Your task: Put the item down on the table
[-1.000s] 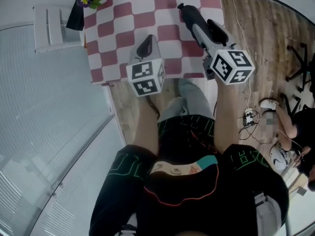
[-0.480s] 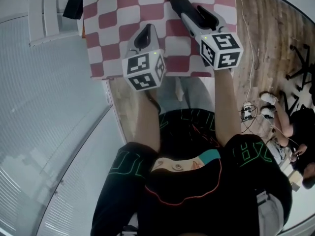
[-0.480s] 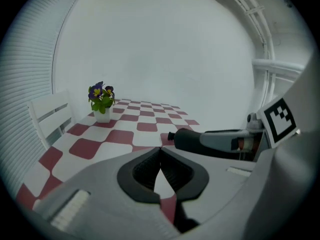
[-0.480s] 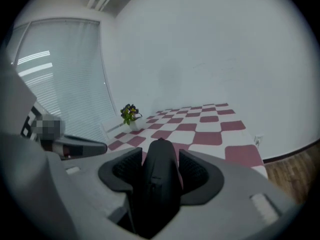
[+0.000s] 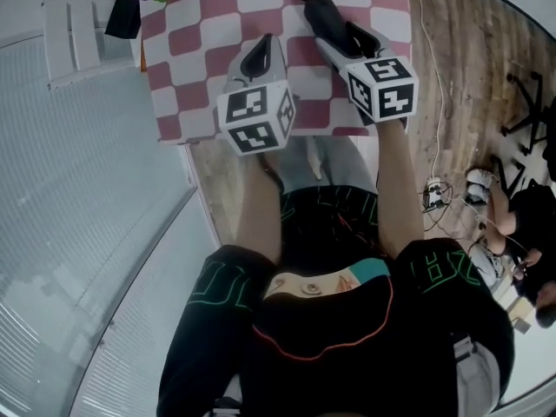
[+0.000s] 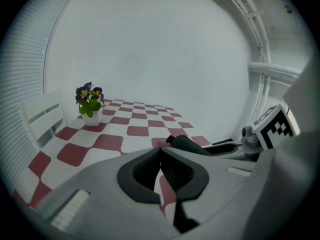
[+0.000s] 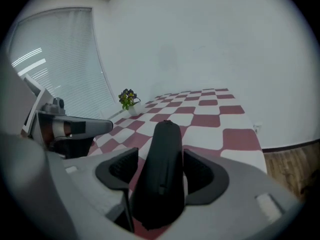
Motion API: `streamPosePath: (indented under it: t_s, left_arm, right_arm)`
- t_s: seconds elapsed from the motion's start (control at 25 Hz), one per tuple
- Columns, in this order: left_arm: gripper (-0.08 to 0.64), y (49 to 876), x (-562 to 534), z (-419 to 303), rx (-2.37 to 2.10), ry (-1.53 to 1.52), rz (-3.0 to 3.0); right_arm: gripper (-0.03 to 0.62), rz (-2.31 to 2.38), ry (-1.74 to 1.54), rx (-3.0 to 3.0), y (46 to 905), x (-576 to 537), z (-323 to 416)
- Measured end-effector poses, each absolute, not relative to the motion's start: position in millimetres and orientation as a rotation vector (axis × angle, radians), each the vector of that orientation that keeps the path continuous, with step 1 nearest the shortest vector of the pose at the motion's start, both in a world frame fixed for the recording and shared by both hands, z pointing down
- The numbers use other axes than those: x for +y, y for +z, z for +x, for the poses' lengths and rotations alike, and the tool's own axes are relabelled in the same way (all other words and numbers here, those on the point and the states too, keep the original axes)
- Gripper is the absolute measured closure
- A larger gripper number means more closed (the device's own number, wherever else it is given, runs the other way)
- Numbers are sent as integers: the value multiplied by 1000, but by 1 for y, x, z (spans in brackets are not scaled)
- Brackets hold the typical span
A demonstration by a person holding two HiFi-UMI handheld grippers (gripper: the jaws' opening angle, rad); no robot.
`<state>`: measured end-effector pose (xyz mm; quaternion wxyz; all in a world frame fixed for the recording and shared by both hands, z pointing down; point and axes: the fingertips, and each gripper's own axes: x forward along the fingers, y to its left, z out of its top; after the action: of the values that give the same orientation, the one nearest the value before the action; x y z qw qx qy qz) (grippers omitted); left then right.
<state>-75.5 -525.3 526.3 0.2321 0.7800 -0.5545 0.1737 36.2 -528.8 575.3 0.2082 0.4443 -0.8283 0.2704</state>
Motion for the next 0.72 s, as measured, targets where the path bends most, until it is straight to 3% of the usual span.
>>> streamPosePath:
  t_s: [0.28,0.32,0.4,0.48,0.72]
  left_arm:
    - [551,494,-536,-84,-1619,414,2152]
    - [551,489,-538,-84,-1636,399,2152]
    - [551,477,-541,-86,-1670,370,2156]
    - [551,463,-545,-91,-1703,335,2167]
    - [551,421,-553,-98,-1774,234,2207]
  right_arm:
    - [301,1227,754,-2402,545,-543,42]
    - [323,1223,741,-2434,535,-545,42]
    - [549,1246,702,-2492,512,-552,46]
    - [584,1274,664,-2534,490,-559,50]
    - [588,1324,492,-2632,429,-568,53]
